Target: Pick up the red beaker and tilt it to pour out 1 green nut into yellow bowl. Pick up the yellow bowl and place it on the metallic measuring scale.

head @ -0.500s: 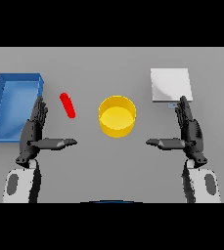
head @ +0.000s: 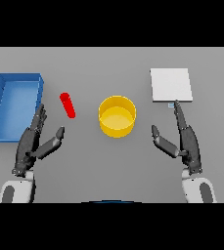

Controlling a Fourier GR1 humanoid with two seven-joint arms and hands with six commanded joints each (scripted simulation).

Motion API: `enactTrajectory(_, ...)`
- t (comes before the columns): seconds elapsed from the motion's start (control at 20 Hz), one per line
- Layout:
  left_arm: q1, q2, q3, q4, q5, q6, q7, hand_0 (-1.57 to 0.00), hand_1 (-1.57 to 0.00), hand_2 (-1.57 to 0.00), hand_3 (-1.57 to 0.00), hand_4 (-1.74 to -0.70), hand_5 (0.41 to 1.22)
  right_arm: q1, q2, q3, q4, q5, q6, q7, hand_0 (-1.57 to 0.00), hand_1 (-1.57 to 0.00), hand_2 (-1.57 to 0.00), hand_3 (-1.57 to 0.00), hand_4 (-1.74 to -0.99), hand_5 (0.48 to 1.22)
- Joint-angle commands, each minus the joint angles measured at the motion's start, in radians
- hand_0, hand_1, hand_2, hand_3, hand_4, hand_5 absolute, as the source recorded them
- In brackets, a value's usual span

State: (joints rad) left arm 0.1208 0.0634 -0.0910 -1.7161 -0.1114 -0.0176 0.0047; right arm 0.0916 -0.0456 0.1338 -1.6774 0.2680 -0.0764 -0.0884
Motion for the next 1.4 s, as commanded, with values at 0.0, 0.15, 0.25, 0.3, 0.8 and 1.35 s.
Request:
enactTrajectory(0.0,-0.004,-0.003,-0.013,-0.020,-0.009,0.002,0.023,0.00,0.00,0.00,0.00,-1.22,0.658,-0.003,-0.007,0.005,-0.008,0.010,0.003,0.017,0.00,0.00,0.00,0.00,-1.235,0.678)
enactTrajectory(0.15,-0.024,0.009,-0.018,-0.024,-0.018,-0.006,0.065,0.00,0.00,0.00,0.00,-1.23,0.662,0.009,-0.005,0.012,-0.017,0.006,0.012,0.005,0.00,0.00,0.00,0.00,-1.245,0.681)
enactTrajectory(0.25,-0.033,-0.002,-0.040,0.008,-0.043,-0.007,0.066,0.00,0.00,0.00,0.00,-1.25,0.679,0.016,-0.007,0.010,-0.032,-0.011,0.025,-0.004,0.00,0.00,0.00,0.00,-1.254,0.682)
enactTrajectory(0.3,-0.047,-0.004,-0.034,0.039,-0.037,-0.012,0.058,0.00,0.00,0.00,0.00,-1.28,0.691,0.017,-0.009,0.008,-0.034,-0.029,0.039,-0.011,0.00,0.00,0.00,0.00,-1.265,0.680)
enactTrajectory(0.8,-0.297,-0.024,0.037,0.356,-0.050,0.023,0.041,0.00,0.00,0.00,0.00,-1.36,0.726,0.016,0.000,-0.005,-0.030,-0.056,0.044,-0.002,0.00,0.00,0.00,0.00,-1.331,0.686)
enactTrajectory(1.35,-0.495,-0.020,0.101,0.607,-0.036,0.018,-0.028,0.00,0.00,0.00,0.00,-1.31,0.703,0.021,0.014,-0.003,-0.045,-0.063,0.040,0.002,0.00,0.00,0.00,0.00,-1.329,0.684)
